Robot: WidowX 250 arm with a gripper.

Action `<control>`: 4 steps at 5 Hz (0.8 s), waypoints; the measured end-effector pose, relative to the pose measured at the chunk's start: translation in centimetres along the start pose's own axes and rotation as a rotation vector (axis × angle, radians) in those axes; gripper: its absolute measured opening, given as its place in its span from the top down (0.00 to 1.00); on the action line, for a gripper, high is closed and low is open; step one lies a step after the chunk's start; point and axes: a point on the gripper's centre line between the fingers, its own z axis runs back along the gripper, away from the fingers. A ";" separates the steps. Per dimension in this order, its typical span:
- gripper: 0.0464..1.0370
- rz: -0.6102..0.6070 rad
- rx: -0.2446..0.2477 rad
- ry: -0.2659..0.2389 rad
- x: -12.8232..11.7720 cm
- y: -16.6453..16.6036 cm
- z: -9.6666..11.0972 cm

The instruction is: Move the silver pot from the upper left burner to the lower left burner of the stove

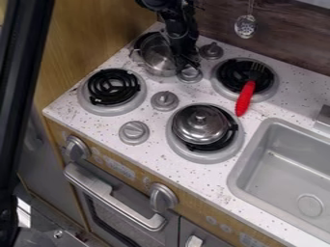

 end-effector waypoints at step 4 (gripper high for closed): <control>0.57 0.032 -0.041 0.035 -0.3 0.3 1.3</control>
